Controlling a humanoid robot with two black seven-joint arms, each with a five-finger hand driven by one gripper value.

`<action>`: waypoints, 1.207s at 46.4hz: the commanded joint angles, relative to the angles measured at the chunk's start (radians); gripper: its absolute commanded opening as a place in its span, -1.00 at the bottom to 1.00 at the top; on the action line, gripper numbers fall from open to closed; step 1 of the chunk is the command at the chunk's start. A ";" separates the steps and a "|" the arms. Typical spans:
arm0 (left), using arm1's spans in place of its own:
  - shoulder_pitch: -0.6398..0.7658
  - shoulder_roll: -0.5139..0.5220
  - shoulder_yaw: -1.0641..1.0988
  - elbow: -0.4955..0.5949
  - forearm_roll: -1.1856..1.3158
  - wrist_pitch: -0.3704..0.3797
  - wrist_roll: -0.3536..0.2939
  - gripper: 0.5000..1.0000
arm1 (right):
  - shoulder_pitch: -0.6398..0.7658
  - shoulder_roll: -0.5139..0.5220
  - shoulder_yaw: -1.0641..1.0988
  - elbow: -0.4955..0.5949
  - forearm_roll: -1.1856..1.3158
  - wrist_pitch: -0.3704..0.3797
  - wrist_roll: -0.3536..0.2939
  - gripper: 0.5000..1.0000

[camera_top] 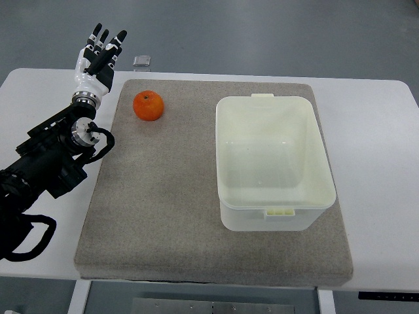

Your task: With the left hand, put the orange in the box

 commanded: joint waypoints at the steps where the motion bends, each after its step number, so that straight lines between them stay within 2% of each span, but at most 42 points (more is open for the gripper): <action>1: 0.000 0.008 0.000 -0.016 -0.001 0.006 0.000 0.97 | 0.000 0.000 0.000 0.000 0.000 0.000 0.000 0.70; 56: -0.009 0.043 0.028 -0.026 0.037 0.000 0.008 0.97 | 0.000 0.000 0.000 0.000 0.000 0.000 0.000 0.70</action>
